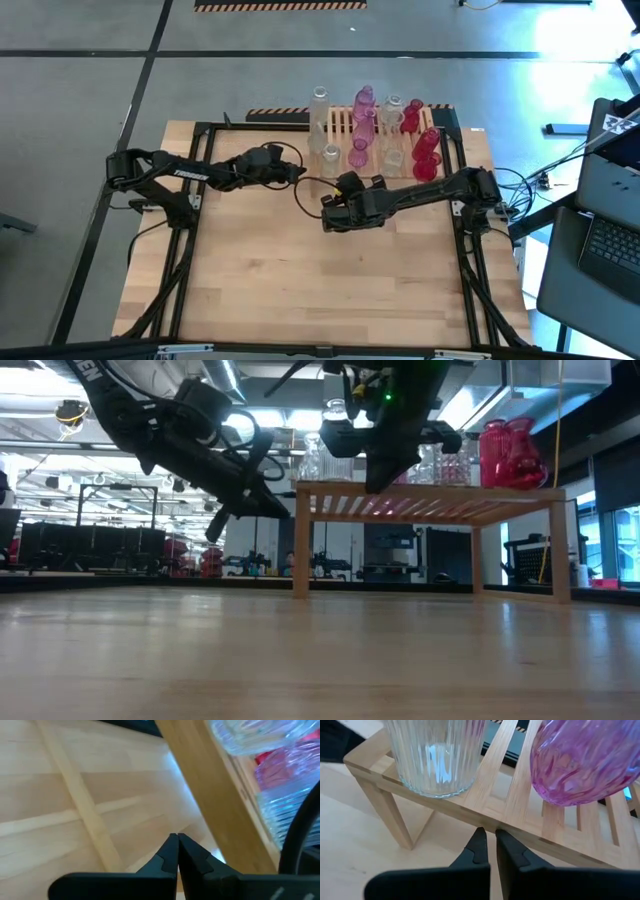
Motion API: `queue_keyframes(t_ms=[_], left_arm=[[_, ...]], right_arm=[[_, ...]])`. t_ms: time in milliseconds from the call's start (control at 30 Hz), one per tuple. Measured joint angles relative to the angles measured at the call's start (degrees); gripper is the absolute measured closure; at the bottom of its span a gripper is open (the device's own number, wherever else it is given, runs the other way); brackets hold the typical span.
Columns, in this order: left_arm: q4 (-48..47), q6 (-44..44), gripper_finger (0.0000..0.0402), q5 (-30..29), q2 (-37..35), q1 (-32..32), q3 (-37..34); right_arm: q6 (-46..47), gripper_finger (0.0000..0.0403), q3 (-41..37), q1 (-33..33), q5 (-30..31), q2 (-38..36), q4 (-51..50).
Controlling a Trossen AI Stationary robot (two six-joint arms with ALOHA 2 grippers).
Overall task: Sort vases onto shelf
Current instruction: Adjust the shelf on the top right of the table, then adjust the red vase on the shelf
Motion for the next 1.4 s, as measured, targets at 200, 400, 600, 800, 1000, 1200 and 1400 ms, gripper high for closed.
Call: queue_keyframes(t_ms=[200, 400, 600, 800, 1000, 1200, 1400], left_arm=[[-3.13, 0.6, 0.0402, -0.64, 0.0, 0.02, -0.04], [-5.99, 1.79, 0.0401, -1.78, 0.0, 0.08, -0.07], [-10.68, 3.16, 0.0401, -2.89, 0.0, 0.85, -0.11], [-10.74, 4.47, 0.0401, -2.91, -0.89, 1.94, -0.11], [-11.67, 8.14, 0.0401, -3.02, -4.6, 4.56, -0.11], [-11.05, 10.22, 0.0401, 0.12, -13.1, 7.56, -0.11], [-5.47, 8.85, 0.0401, 13.27, -25.35, 8.91, -0.09]], right_arm=[[-0.02, 0.0403, -0.02, -0.37, 0.71, 0.0, -0.21], [-0.02, 0.0403, -0.04, -0.31, 1.0, 0.0, -0.67], [0.02, 0.0403, 0.12, 0.88, 1.08, 0.0, -1.24], [-0.17, 0.0403, 3.06, 4.33, 1.76, -0.18, -6.0], [1.75, 0.0403, 8.45, 8.64, 7.05, -2.61, -17.02], [-3.16, 0.0403, 14.48, 12.94, 10.16, -9.24, -29.0], [-19.15, 0.0403, 20.18, 20.26, 16.77, -19.02, -27.48]])
